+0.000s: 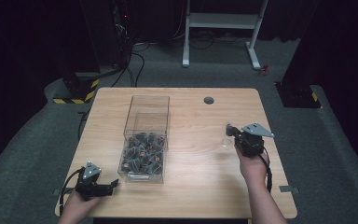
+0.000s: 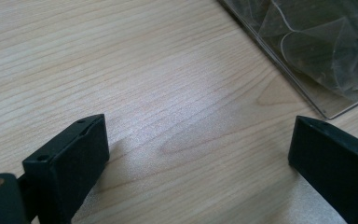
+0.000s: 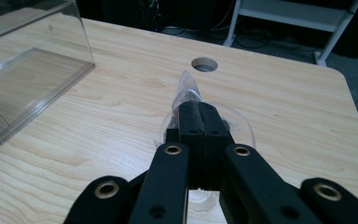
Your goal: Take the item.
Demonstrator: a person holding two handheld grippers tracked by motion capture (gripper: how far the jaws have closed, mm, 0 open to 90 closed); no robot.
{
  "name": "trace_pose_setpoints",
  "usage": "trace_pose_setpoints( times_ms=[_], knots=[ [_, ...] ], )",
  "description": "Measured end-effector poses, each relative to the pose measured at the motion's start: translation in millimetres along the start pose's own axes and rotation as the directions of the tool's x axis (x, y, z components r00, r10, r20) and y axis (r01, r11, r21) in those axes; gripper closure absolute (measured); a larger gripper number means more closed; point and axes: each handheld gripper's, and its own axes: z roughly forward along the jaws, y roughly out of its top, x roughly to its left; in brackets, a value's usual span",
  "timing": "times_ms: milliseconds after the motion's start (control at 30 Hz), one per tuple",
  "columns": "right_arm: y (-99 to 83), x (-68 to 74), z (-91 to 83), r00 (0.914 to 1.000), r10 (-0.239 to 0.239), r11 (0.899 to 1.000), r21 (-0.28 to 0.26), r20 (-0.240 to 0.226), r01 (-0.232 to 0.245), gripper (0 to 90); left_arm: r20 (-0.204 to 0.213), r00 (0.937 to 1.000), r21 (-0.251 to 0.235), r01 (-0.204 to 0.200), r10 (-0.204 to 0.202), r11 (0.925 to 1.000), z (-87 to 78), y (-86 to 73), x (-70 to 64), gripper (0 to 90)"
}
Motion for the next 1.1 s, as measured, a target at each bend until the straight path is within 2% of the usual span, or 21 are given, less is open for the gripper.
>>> trace_pose_setpoints(
  times_ms=[300, 367, 400, 600, 733, 867, 1000, 1100],
  knots=[
    [-5.3, -7.7, 12.3, 0.9995, 0.004, 0.999, 0.036, 0.03, -0.005, 88.6, 0.001, 1.0, 0.001, 0.0, 0.0, 1.0, -0.1, 0.0, 0.0, 5.4],
    [-5.4, -8.4, 15.4, 0.9996, 0.013, 0.999, 0.039, 0.024, -0.014, 76.4, 0.0, 1.0, 0.0, 0.001, -0.001, 1.0, -0.2, -0.1, -0.1, 5.5],
    [-5.0, -8.6, 16.3, 0.9995, 0.02, 0.999, 0.04, 0.024, -0.021, 73.5, 0.0, 1.0, 0.0, 0.001, -0.001, 1.0, -0.2, -0.1, 0.0, 5.5],
    [-3.2, -8.2, 11.7, 0.999, 0.039, 0.999, 0.021, 0.021, -0.04, 64.0, -0.001, 1.0, 0.0, 0.001, -0.001, 1.0, -0.2, -0.1, -0.1, 5.5],
    [-3.9, -6.9, 6.3, 0.9989, 0.045, 0.999, 0.018, 0.012, -0.045, 54.8, -0.001, 1.0, 0.0, 0.001, -0.001, 1.0, -0.2, -0.1, -0.1, 5.5],
    [-6.9, -5.1, 2.4, 0.9985, 0.054, 0.999, 0.006, -0.011, -0.054, 41.3, 0.0, 1.0, 0.001, 0.0, 0.0, 1.0, -0.2, -0.1, -0.1, 5.5],
    [-11.9, -3.1, -0.7, 0.9981, 0.057, 0.998, 0.014, -0.025, -0.057, 30.7, 0.0, 1.0, 0.001, 0.0, 0.0, 1.0, -0.2, -0.1, -0.1, 5.5],
    [-17.7, -1.2, -2.8, 0.9978, 0.061, 0.998, 0.024, -0.025, -0.06, 26.9, 0.0, 1.0, 0.001, 0.0, 0.0, 1.0, -0.2, -0.1, -0.1, 5.5]
  ],
)
